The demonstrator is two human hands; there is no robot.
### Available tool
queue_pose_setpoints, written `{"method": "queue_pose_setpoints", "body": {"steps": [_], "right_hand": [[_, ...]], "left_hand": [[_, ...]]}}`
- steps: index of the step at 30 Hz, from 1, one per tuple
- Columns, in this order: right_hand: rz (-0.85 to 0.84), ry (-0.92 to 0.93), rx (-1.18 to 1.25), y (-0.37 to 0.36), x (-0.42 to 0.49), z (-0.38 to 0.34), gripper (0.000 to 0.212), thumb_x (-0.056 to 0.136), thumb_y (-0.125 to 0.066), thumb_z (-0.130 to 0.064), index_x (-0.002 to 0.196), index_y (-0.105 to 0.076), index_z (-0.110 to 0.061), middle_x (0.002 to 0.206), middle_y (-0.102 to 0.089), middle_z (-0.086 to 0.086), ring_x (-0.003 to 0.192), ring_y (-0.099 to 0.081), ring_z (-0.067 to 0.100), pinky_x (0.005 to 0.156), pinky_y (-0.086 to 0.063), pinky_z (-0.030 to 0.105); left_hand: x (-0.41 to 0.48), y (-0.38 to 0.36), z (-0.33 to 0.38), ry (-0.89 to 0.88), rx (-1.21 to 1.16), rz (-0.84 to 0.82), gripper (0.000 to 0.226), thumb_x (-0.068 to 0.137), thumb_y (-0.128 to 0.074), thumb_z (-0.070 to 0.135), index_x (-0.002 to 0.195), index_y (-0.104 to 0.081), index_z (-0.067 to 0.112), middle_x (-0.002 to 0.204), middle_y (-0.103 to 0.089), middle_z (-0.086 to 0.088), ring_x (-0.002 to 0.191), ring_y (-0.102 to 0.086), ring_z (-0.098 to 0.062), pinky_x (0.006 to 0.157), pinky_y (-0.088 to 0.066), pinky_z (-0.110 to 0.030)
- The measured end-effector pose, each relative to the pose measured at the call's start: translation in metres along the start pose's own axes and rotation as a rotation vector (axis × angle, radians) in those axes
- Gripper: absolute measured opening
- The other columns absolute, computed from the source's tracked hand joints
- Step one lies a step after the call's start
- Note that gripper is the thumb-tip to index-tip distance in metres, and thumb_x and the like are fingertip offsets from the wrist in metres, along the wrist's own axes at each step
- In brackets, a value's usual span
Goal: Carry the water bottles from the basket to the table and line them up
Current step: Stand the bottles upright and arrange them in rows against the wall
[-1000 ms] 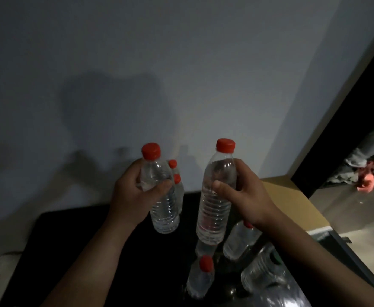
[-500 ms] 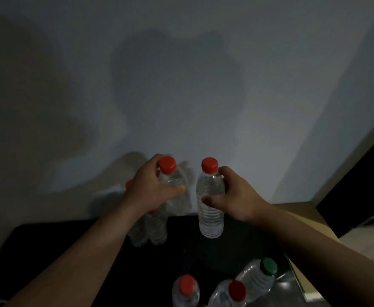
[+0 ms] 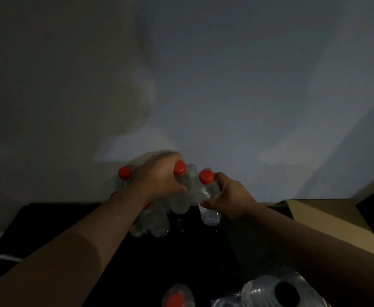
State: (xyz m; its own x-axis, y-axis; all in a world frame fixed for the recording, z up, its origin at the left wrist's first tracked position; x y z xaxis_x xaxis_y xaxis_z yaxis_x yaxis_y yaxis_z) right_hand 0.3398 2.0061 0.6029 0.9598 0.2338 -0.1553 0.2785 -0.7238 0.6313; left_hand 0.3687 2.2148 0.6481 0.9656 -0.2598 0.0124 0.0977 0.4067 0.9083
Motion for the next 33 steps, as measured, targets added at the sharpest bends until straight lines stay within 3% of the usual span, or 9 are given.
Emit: {"method": "queue_pose_setpoints", "body": {"steps": [4,7,9,11,13,18,21,26,33], "right_hand": [[-0.011,0.017,-0.036,-0.011,0.015,0.010,0.060,0.073,-0.080,-0.036,0.123,-0.050,-0.021,0.115,-0.065,0.000,0.102,-0.062,0.018,0.080,-0.046,0.026],[0.003,0.046,-0.031,-0.020,0.022,0.011,0.059,0.073,-0.081,-0.034,0.122,-0.051,-0.018,0.115,-0.066,0.002,0.103,-0.064,0.020,0.083,-0.050,0.029],[0.015,0.089,-0.042,-0.023,0.025,0.010,0.057,0.074,-0.080,-0.034,0.120,-0.051,-0.019,0.114,-0.066,0.000,0.102,-0.063,0.018,0.080,-0.045,0.022],[0.038,0.124,-0.031,-0.026,0.027,0.011,0.056,0.075,-0.080,-0.034,0.121,-0.051,-0.021,0.115,-0.065,-0.001,0.103,-0.063,0.017,0.081,-0.045,0.021],[0.046,0.122,0.001,-0.029,0.025,0.014,0.058,0.076,-0.079,-0.034,0.125,-0.049,-0.022,0.118,-0.065,-0.002,0.105,-0.062,0.016,0.089,-0.049,0.029],[-0.102,-0.089,-0.028,-0.040,0.030,0.039,0.071,0.072,-0.080,-0.043,0.129,-0.045,-0.017,0.124,-0.063,0.004,0.110,-0.063,0.022,0.094,-0.052,0.040],[-0.141,-0.153,-0.087,-0.045,0.038,0.044,0.066,0.071,-0.081,-0.043,0.122,-0.052,-0.014,0.122,-0.065,0.007,0.107,-0.064,0.025,0.093,-0.053,0.042],[-0.058,-0.140,-0.016,-0.053,0.041,0.048,0.056,0.069,-0.081,-0.042,0.115,-0.057,-0.020,0.114,-0.068,0.001,0.101,-0.065,0.021,0.090,-0.055,0.040],[0.042,-0.110,0.019,-0.061,0.041,0.051,0.059,0.074,-0.081,-0.034,0.123,-0.052,-0.018,0.119,-0.066,0.003,0.106,-0.063,0.021,0.088,-0.053,0.036]], "left_hand": [[0.007,-0.009,-0.007,-0.028,0.173,0.016,0.046,0.049,-0.082,0.048,0.074,-0.048,0.028,0.077,-0.054,0.010,0.078,-0.056,-0.019,0.073,-0.049,-0.036],[0.007,-0.014,-0.008,-0.065,0.299,-0.031,0.041,0.054,-0.084,0.044,0.076,-0.056,0.024,0.082,-0.061,0.006,0.082,-0.059,-0.021,0.079,-0.044,-0.034],[0.010,-0.013,-0.009,-0.052,0.331,-0.022,0.039,0.056,-0.083,0.045,0.077,-0.058,0.023,0.083,-0.063,0.005,0.083,-0.060,-0.021,0.078,-0.043,-0.033],[0.013,-0.011,-0.010,-0.040,0.322,-0.030,0.039,0.056,-0.083,0.044,0.077,-0.058,0.022,0.084,-0.064,0.004,0.084,-0.061,-0.022,0.074,-0.041,-0.032],[0.014,-0.010,-0.009,-0.028,0.300,-0.040,0.039,0.058,-0.084,0.041,0.077,-0.055,0.023,0.085,-0.063,0.003,0.084,-0.059,-0.022,0.068,-0.037,-0.030],[0.009,-0.016,-0.011,0.051,0.249,0.001,0.040,0.061,-0.082,0.041,0.083,-0.051,0.026,0.081,-0.057,0.007,0.079,-0.056,-0.020,0.064,-0.039,-0.029],[0.008,-0.019,-0.013,0.072,0.273,0.000,0.043,0.063,-0.081,0.044,0.088,-0.051,0.026,0.084,-0.056,0.008,0.078,-0.053,-0.018,0.066,-0.038,-0.029],[0.011,-0.021,-0.016,0.068,0.293,-0.003,0.045,0.063,-0.080,0.045,0.086,-0.045,0.029,0.086,-0.056,0.008,0.089,-0.059,-0.023,0.075,-0.037,-0.033],[0.011,-0.026,-0.017,0.038,0.312,0.019,0.051,0.063,-0.081,0.048,0.087,-0.040,0.028,0.097,-0.062,0.004,0.096,-0.061,-0.025,0.084,-0.039,-0.037]]}}
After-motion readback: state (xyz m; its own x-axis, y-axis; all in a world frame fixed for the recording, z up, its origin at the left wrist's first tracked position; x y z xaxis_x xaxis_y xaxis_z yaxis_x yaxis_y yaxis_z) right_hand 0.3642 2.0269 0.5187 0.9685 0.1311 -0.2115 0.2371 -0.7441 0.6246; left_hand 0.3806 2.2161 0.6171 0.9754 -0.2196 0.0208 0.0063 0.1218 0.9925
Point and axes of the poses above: each hand's wrist, its own x-axis towards the middle knuckle, its own y-axis out of the back of the hand, z = x × y, the point moved 1 cm from there along x, towards the middle knuckle
